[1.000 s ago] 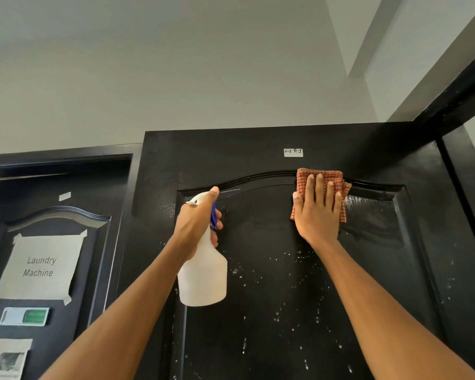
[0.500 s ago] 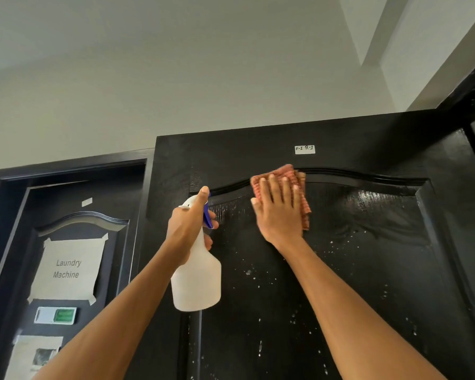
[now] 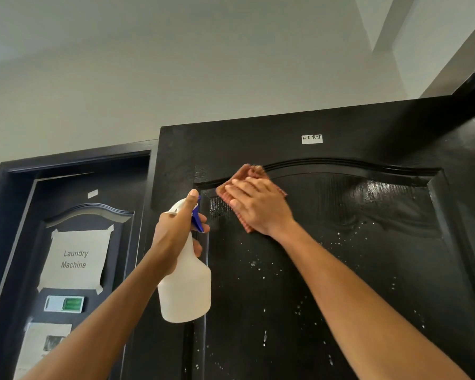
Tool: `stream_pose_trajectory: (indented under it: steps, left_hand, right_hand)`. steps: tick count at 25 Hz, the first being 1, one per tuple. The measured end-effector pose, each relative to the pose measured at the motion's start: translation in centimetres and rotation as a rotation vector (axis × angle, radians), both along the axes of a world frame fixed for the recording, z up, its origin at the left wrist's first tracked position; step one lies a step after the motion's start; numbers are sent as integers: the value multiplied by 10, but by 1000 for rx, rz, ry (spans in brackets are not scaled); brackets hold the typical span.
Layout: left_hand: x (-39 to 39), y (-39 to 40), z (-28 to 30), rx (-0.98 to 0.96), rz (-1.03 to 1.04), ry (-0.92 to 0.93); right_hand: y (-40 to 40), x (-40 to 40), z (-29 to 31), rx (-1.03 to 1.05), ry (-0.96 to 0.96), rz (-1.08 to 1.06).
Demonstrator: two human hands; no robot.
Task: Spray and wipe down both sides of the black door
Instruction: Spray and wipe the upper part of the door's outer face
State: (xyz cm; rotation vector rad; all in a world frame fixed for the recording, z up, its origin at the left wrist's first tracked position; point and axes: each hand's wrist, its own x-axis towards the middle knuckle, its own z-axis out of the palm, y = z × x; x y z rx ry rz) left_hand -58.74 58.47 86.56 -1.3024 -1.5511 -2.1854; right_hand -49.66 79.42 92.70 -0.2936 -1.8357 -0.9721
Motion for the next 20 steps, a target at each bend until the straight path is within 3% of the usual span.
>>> stream_pose_trajectory:
  steps: [7, 11, 13, 20]
  left_hand:
    - [-3, 6, 0, -22, -31, 41]
    - [-6, -4, 7, -28, 16, 71]
    - [-12, -18, 6, -44, 56, 86]
    - [-37, -50, -26, -55, 112, 8]
  right_hand:
    - [65, 108, -1, -287, 532, -84]
    - [58, 92, -7, -490, 701, -71]
    - [42, 76, -1, -468, 663, -47]
    - [-25, -41, -28, -182, 207, 32]
